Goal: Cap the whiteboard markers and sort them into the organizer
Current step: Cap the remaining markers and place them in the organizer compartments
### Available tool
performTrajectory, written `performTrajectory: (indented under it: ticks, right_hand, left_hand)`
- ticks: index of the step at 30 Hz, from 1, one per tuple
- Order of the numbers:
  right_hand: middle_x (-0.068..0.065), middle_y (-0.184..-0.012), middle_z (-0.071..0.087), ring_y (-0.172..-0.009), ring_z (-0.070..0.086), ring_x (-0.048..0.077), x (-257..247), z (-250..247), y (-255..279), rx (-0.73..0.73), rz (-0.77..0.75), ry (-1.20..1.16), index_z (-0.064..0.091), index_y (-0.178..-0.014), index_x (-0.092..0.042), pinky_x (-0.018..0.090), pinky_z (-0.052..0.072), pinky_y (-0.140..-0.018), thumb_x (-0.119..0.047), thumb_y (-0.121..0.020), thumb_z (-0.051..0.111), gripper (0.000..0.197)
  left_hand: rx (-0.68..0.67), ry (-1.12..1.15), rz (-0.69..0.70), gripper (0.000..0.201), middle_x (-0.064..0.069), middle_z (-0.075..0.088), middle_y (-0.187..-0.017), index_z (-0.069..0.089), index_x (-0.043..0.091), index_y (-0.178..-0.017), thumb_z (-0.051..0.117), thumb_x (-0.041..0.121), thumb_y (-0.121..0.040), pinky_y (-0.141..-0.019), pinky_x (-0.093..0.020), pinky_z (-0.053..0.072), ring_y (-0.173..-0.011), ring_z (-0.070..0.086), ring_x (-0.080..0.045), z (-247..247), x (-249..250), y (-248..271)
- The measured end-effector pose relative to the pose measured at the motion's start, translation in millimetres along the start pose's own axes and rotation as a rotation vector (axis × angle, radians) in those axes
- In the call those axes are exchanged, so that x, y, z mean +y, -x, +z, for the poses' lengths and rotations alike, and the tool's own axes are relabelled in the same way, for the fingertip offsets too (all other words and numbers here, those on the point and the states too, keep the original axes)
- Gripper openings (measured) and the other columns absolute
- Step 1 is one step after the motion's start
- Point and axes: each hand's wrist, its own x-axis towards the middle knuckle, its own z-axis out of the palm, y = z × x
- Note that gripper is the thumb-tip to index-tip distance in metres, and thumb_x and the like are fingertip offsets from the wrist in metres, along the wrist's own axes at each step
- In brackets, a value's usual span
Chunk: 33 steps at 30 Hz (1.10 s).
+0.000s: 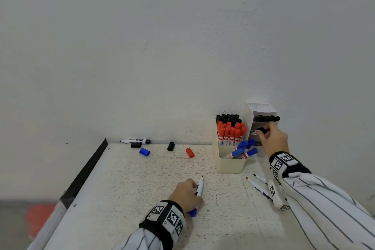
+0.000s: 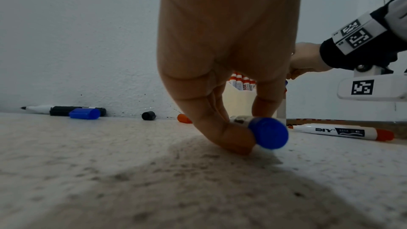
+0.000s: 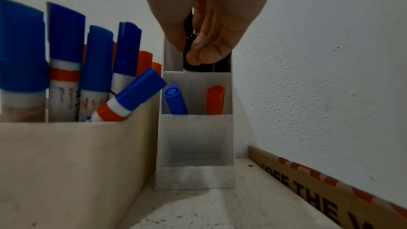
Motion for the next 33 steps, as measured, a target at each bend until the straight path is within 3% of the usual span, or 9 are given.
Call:
performTrajectory:
  ticks: [4, 12, 14, 18, 20, 24, 28, 30, 33]
  right_hand:
    - [0.012, -0.072, 0.056, -0.069, 0.051, 0.023, 1.1, -2.4, 3.4, -0.020, 0.016, 0.021, 0.060, -0.097, 0.002, 0.029, 0.041, -0.066, -0.015, -0.087, 0.060, 0.019]
    - [0.010, -0.071, 0.057, -0.062, 0.053, 0.025, -11.2, -14.5, 29.8, 0.013, -0.004, -0.064, 0.055, -0.092, -0.003, 0.024, 0.037, -0.055, -0.011, -0.092, 0.047, 0.012]
    - [0.008, -0.068, 0.054, -0.058, 0.050, 0.023, -19.3, -15.5, 39.1, 0.039, -0.037, -0.105, 0.053, -0.089, -0.005, 0.022, 0.031, -0.048, -0.011, -0.092, 0.046, 0.010]
    - [0.002, -0.054, 0.045, -0.045, 0.041, 0.017, -40.5, -11.4, 55.5, 0.041, -0.139, -0.223, 0.047, -0.079, -0.009, 0.020, 0.030, -0.043, -0.011, -0.095, 0.042, 0.017]
    - [-0.003, -0.049, 0.039, -0.040, 0.036, 0.008, -55.6, -4.9, 61.9, -0.002, -0.200, -0.303, 0.044, -0.070, -0.009, 0.013, 0.030, -0.041, -0.017, -0.095, 0.043, 0.026]
    - [-0.002, -0.050, 0.042, -0.046, 0.041, 0.010, -88.4, 18.2, 70.6, -0.213, -0.280, -0.457, 0.047, -0.064, -0.014, 0.017, 0.033, -0.045, -0.022, -0.091, 0.045, 0.028]
    - [-0.007, -0.056, 0.048, -0.046, 0.043, 0.000, -125.5, 50.7, 81.9, -0.609, -0.257, -0.394, 0.057, -0.074, -0.020, 0.015, 0.034, -0.051, -0.016, -0.095, 0.047, 0.023]
    - [-0.008, -0.070, 0.056, -0.061, 0.050, 0.001, -142.3, 74.4, 87.6, -0.777, -0.250, -0.340, 0.063, -0.088, -0.018, 0.016, 0.039, -0.060, -0.019, -0.095, 0.047, 0.017]
    - [-0.004, -0.109, 0.060, -0.093, 0.051, 0.009, -166.2, 113.1, 93.9, -0.914, -0.278, -0.191, 0.060, -0.116, -0.015, 0.016, 0.038, -0.079, -0.020, -0.094, 0.048, 0.026]
  left_hand:
    - [0.053, 0.050, -0.007, 0.047, -0.007, 0.054, -0.123, 0.043, 0.015, -0.130, 0.058, 0.027, -0.087, -0.081, -0.023, 0.047, -0.096, 0.056, -0.016, -4.1, -4.0, -2.4]
    - [0.204, 0.294, -0.091, 0.037, -0.010, 0.056, -0.118, 0.044, 0.011, -0.129, 0.042, 0.024, -0.094, -0.060, -0.021, 0.046, -0.080, 0.054, -0.015, -21.4, -18.5, -2.8]
    - [0.254, 0.385, -0.127, 0.034, -0.013, 0.057, -0.110, 0.046, 0.007, -0.126, 0.033, 0.021, -0.097, -0.055, -0.024, 0.045, -0.075, 0.052, -0.018, -27.8, -26.9, -3.0]
    - [0.335, 0.500, -0.188, 0.031, -0.011, 0.052, -0.091, 0.052, 0.006, -0.108, 0.030, 0.025, -0.097, -0.066, -0.029, 0.039, -0.075, 0.046, -0.023, -42.8, -50.0, -2.1]
    - [0.345, 0.518, -0.183, 0.025, -0.006, 0.052, -0.082, 0.051, 0.008, -0.106, 0.033, 0.024, -0.098, -0.059, -0.027, 0.040, -0.066, 0.047, -0.020, -50.3, -60.9, 1.2]
    - [0.418, 0.555, -0.170, 0.023, -0.005, 0.057, -0.089, 0.049, 0.014, -0.116, 0.042, 0.022, -0.097, -0.056, -0.026, 0.046, -0.065, 0.054, -0.016, -66.9, -82.0, 10.1]
    - [0.528, 0.580, -0.173, 0.028, -0.007, 0.058, -0.094, 0.050, 0.010, -0.121, 0.040, 0.021, -0.097, -0.058, -0.025, 0.045, -0.068, 0.053, -0.018, -81.7, -106.5, 16.1]
    - [0.548, 0.569, -0.204, 0.029, -0.009, 0.059, -0.101, 0.050, 0.011, -0.122, 0.040, 0.022, -0.097, -0.068, -0.029, 0.045, -0.075, 0.052, -0.021, -88.3, -119.0, 18.4]
    - [0.544, 0.541, -0.234, 0.030, -0.011, 0.061, -0.111, 0.052, 0.013, -0.120, 0.041, 0.025, -0.095, -0.083, -0.037, 0.049, -0.086, 0.055, -0.026, -97.5, -135.3, 22.0]
